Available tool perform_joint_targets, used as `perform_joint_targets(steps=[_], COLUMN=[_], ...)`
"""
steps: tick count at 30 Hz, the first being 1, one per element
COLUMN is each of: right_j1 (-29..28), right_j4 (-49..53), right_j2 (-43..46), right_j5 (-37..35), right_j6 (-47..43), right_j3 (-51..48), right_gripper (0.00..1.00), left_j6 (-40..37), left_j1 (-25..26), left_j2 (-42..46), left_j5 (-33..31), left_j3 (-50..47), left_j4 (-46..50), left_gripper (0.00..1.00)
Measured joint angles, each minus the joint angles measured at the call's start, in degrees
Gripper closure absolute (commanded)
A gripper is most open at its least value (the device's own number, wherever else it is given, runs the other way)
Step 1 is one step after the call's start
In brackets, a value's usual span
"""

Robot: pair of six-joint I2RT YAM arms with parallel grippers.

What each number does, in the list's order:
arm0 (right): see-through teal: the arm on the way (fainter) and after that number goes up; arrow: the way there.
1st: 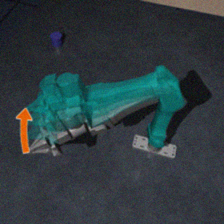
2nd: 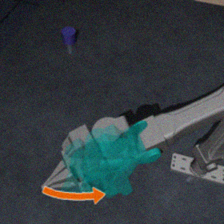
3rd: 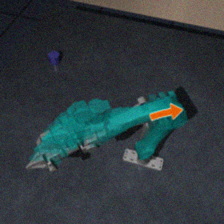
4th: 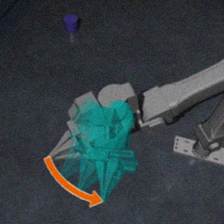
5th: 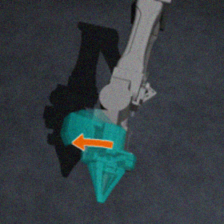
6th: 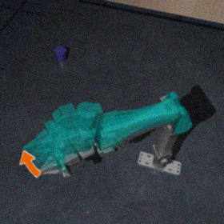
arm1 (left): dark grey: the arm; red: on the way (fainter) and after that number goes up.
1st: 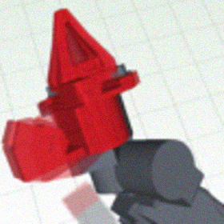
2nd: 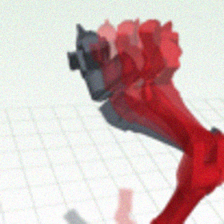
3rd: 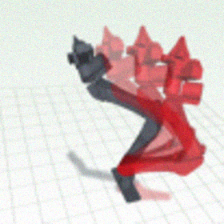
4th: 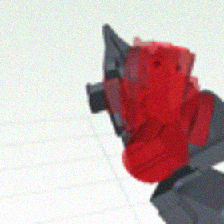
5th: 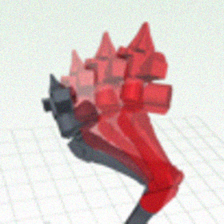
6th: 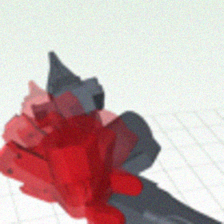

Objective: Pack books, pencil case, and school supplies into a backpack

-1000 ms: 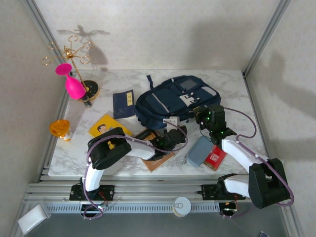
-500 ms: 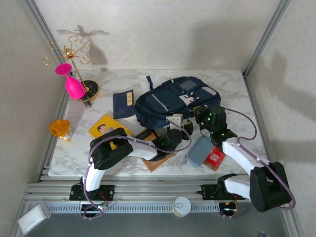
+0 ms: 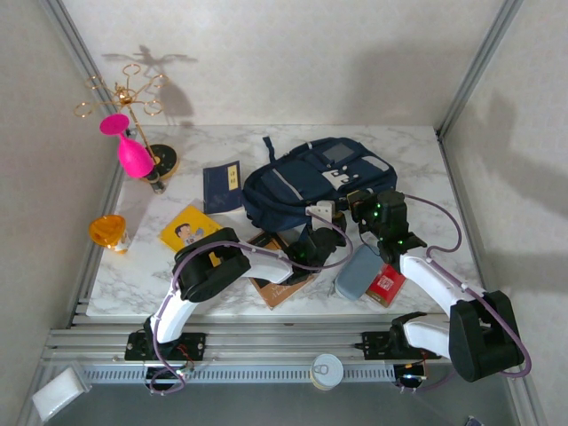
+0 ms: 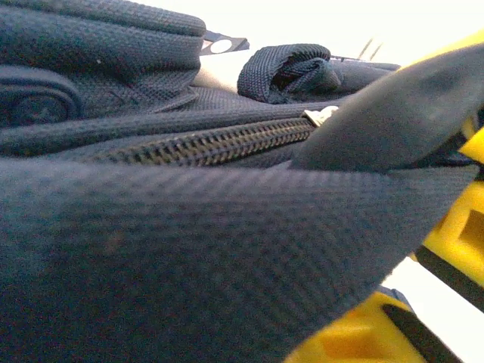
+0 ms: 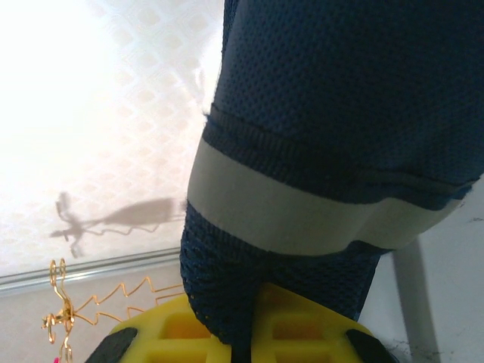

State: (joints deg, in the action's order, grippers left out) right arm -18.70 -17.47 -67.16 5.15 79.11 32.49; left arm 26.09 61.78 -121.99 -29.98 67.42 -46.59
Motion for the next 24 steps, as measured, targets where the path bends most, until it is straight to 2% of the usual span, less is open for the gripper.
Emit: perform_joint_targets(steps=[5, 14, 24], right_j1=[-0.3, 2.0, 7.9], right_j4=[0.1, 0.7, 1.9], right_j2=[0.0, 0.2, 0.8], right_j5=[0.0, 1.2, 5.1], right_j6=[-0.1, -1.1, -3.7], right_j3=[0.0, 0.0, 0.1], right_gripper=[1.00, 1.00, 1.00], left_j6=[-0.8, -0.8, -0.6], left_j1=[0.5, 0.5, 0.0], left_j2=[0.0, 3.5, 9.4], left_j5=[1.1, 4.0, 11.6], left_j3=[0.0, -2.2, -7.7], left_j4=[0.2, 3.6, 6.4], left_gripper=[1.00, 1.00, 1.00])
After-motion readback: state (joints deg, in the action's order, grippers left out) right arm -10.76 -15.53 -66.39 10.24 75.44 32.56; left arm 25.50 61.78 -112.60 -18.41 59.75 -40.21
